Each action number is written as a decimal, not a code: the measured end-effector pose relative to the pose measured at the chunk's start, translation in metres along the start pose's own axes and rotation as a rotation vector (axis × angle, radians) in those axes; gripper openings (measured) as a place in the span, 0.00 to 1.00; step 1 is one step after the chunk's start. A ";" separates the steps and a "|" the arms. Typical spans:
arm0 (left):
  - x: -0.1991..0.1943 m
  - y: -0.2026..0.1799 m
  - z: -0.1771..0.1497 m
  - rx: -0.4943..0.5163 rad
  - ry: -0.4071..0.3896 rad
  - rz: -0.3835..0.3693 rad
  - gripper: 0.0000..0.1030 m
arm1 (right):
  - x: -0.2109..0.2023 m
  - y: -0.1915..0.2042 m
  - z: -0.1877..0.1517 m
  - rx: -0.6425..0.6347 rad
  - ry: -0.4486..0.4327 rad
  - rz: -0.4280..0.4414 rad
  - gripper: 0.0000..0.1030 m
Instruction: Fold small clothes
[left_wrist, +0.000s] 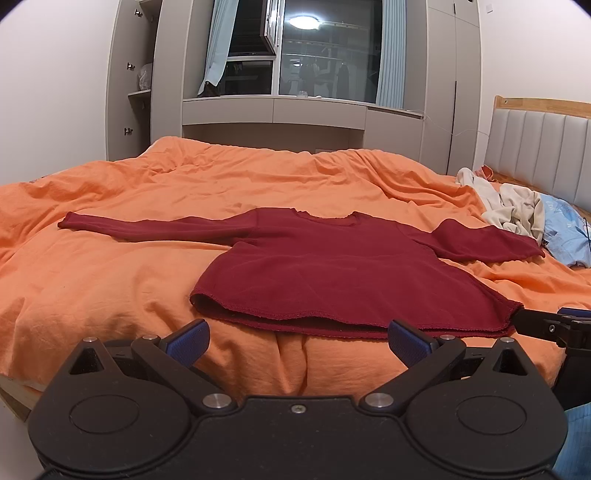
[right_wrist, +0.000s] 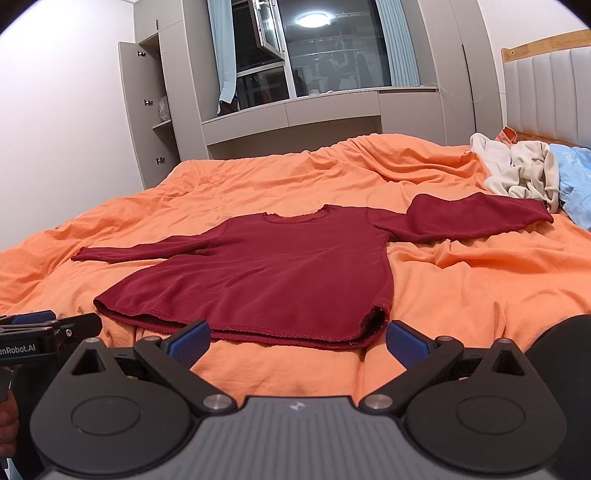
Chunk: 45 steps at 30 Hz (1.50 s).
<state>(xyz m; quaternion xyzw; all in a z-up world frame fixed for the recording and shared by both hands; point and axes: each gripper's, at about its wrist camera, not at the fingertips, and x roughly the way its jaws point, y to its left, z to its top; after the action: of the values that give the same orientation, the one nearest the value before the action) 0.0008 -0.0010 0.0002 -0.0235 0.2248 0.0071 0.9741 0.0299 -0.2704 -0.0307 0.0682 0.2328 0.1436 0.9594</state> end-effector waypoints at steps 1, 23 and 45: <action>0.000 0.000 0.000 0.000 0.000 -0.001 0.99 | 0.000 0.000 0.000 0.000 0.000 -0.001 1.00; 0.001 0.001 -0.001 0.001 0.000 0.001 0.99 | 0.000 -0.001 -0.003 0.002 0.005 -0.003 1.00; 0.016 -0.001 -0.002 0.011 0.033 0.004 0.99 | 0.011 -0.006 -0.007 0.031 0.039 -0.011 1.00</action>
<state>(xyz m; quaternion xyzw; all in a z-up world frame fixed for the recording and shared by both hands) 0.0142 -0.0016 -0.0084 -0.0180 0.2409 0.0073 0.9704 0.0378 -0.2722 -0.0432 0.0787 0.2541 0.1358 0.9544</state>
